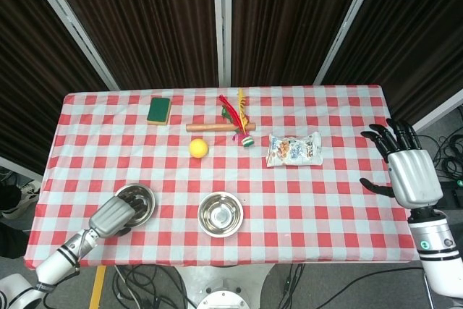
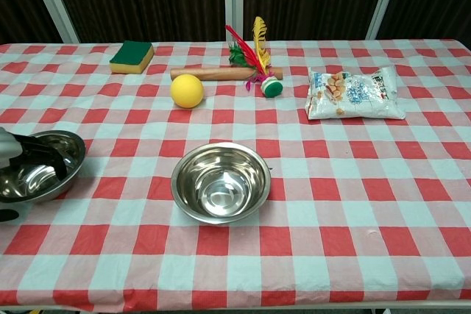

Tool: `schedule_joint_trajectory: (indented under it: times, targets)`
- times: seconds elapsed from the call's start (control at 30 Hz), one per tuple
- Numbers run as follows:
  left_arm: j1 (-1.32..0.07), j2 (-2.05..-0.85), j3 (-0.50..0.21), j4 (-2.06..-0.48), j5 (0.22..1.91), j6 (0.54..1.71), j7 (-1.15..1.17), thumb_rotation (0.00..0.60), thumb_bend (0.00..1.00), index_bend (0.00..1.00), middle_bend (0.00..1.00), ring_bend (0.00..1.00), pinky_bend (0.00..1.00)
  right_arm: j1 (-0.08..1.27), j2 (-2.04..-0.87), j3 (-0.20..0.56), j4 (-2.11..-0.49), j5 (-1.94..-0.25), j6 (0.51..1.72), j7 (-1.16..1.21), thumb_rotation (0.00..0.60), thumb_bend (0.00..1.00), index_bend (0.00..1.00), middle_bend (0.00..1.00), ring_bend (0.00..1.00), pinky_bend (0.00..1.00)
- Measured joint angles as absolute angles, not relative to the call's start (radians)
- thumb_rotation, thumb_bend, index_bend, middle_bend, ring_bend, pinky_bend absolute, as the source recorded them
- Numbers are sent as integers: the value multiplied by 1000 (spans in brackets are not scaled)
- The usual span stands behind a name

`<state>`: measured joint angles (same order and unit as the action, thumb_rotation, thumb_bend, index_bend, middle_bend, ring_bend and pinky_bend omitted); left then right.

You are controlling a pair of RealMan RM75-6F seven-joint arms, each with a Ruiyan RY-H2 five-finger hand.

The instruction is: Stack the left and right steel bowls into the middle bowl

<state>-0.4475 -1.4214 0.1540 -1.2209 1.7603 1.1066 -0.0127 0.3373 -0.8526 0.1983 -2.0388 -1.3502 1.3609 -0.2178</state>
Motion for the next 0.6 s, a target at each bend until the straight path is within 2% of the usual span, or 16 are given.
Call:
schedule_joint_trajectory:
  times: [0.4,0.6]
  targets:
    - [-452,-1461,149,-1151,1746,1131,-52,600,335,516,540,457,594,341,-859,200,-2023,-1330,1340,-222,600,0,214,163,53,69]
    - [-457,-1473,164,-1133,1746,1113,-54,600,350,544,565,481,623,340,-859,204,-2020,-1327,1341,-219,600,0,214,165,53,71]
